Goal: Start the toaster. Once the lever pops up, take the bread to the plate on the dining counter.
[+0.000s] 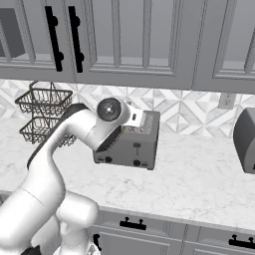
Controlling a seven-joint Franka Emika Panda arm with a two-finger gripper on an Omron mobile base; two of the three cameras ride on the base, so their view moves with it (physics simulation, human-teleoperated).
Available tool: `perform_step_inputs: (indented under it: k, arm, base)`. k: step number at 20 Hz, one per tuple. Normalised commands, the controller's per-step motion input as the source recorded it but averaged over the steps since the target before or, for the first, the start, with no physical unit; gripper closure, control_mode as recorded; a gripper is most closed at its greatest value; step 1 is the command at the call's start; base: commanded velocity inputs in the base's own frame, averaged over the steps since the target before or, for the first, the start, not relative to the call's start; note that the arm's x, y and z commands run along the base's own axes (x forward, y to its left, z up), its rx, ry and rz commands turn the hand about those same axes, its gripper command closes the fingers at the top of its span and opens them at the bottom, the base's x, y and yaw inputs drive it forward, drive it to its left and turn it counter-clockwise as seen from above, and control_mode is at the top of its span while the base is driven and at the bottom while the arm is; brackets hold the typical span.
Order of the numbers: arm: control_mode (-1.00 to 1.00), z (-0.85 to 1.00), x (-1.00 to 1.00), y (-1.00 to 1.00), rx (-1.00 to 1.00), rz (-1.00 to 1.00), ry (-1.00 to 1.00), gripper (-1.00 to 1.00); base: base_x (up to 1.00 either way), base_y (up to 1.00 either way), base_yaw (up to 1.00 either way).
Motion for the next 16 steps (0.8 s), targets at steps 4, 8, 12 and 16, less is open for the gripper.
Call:
perform_step_inputs:
  k: [4, 8, 12, 16]
  arm:
    - [-1.0, 0.06, -1.0, 0.44, 0.07, 0.0, 0.14, 1.0]
    - [-1.0, 0.0, -1.0, 0.55, 0.0, 0.0, 0.01, 1.0]
    - [-1.0, 0.0, -1.0, 0.3, 0.0, 0.03, 0.0, 1.0]
    - [-1.0, 0.0, -0.16, 0.05, 0.0, 0.01, 0.01, 1.0]
  base:
    - [0.0, 0.0, 0.0]
    - [0.0, 0.0, 0.0]
    - [0.0, 0.0, 0.0]
    - [0.0, 0.0, 0.0]
